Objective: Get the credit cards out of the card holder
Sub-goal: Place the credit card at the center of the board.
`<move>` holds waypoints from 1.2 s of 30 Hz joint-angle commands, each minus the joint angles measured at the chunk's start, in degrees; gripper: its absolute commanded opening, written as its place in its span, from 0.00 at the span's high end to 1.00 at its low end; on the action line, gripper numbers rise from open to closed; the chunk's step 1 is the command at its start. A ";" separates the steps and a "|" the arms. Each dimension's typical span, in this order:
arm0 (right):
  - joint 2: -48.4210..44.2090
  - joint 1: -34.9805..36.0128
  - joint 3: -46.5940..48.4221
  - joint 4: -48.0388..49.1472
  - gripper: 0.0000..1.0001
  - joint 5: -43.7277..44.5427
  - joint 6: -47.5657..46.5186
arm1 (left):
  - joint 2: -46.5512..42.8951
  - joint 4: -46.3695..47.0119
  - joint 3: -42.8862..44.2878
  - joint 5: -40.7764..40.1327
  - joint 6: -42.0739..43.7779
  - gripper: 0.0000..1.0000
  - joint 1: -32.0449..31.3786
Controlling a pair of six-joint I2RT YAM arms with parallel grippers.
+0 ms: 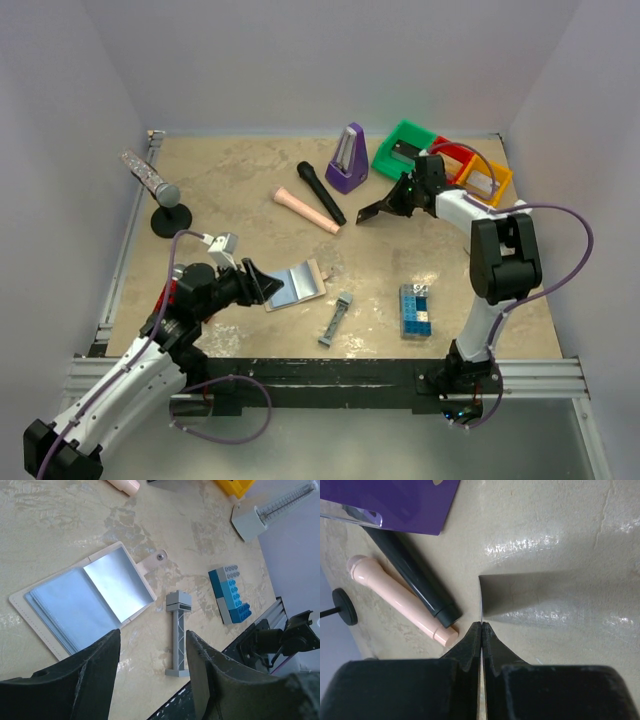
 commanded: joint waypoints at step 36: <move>0.90 -2.99 4.80 -5.44 0.80 -4.52 -4.69 | 1.22 4.44 -2.06 1.87 -2.21 0.41 0.25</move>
